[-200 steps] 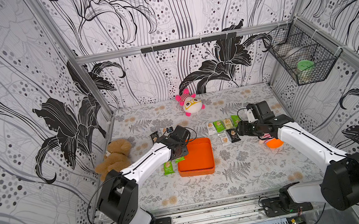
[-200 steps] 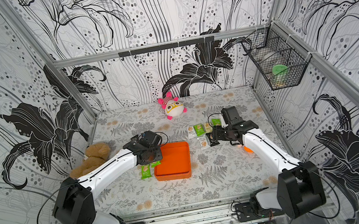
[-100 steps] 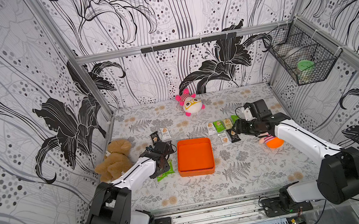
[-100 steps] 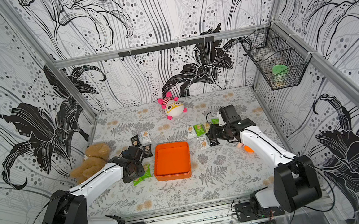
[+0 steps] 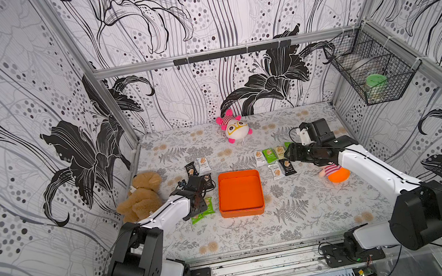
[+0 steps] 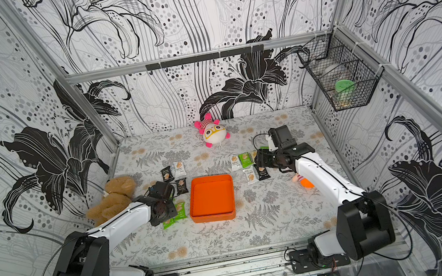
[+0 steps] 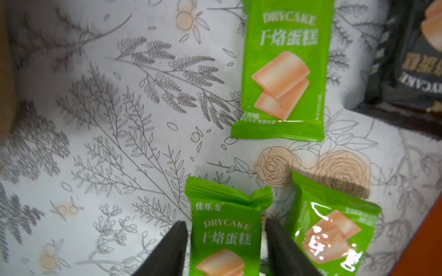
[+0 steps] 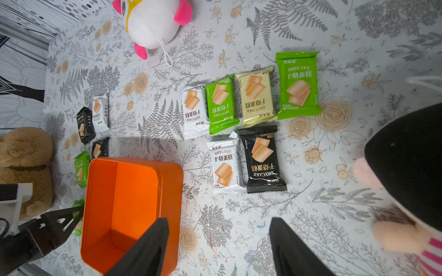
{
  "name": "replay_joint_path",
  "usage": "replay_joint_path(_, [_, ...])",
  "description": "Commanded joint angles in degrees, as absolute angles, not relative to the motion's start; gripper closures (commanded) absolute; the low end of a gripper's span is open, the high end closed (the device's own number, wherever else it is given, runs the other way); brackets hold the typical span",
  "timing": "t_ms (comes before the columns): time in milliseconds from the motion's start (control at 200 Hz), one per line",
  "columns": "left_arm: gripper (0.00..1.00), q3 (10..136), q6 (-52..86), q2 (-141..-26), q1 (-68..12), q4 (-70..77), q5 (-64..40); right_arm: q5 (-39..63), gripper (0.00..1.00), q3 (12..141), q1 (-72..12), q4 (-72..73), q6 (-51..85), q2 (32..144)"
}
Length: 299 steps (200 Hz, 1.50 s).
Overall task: Take the cookies out of the storage box
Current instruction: Place the cookie at the center of the board, then reset both arms
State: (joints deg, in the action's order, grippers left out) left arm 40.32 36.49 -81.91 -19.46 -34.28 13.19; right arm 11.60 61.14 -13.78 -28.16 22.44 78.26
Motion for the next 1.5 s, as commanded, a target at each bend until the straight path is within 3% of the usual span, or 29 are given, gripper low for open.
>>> replay_joint_path(0, [0.33,41.62,35.94,-81.38,-19.16,-34.54,14.87,7.54,0.26,59.44,-13.27,-25.04,16.85,76.19])
replay_joint_path(160, [0.29,46.32,33.9,-78.04,-19.24,-35.77,17.03,2.91,0.25,54.42,-9.01,-18.55,10.53,74.52])
replay_joint_path(265, [0.26,48.77,29.55,-76.41,-18.92,-30.72,21.18,-3.47,0.25,45.41,-7.03,-6.15,4.57,72.1])
replay_joint_path(406, [0.25,42.71,18.54,-74.95,-17.47,-9.51,22.07,-10.4,0.25,32.43,-6.39,14.43,0.47,69.75])
replay_joint_path(551, [0.24,31.4,8.81,-74.86,-15.26,18.96,20.16,-12.83,0.26,27.55,-3.7,28.46,-0.64,75.2])
replay_joint_path(791, [0.23,23.18,9.72,-80.28,-9.16,43.02,18.48,-14.86,0.26,18.28,-2.87,56.17,-1.6,83.32])
replay_joint_path(851, [0.2,23.45,7.23,-80.82,-9.23,43.55,17.97,-14.32,0.24,16.14,-2.39,60.25,-0.83,83.75])
replay_joint_path(886, [0.16,22.11,5.88,-80.05,-9.16,45.65,18.39,-13.18,0.11,15.56,-1.85,60.93,-0.82,83.5])
replay_joint_path(901, [0.15,21.19,5.79,-79.66,-9.06,47.36,19.14,-12.19,0.01,15.19,-1.66,61.87,-0.94,83.64])
replay_joint_path(986, [0.1,14.61,7.78,-78.91,-6.82,59.88,22.32,-9.19,0.05,11.51,-1.08,72.82,-1.81,87.35])
replay_joint_path(1016, [0.0,11.76,7.9,-81.44,-5.66,68.56,21.69,-9.42,0.05,12.11,-1.02,70.53,-1.54,86.51])
replay_joint_path(1492, [0.03,10.98,7.54,-84.35,-5.28,71.7,19.23,-9.06,0.05,12.75,-0.72,68.07,-2.26,86.0])
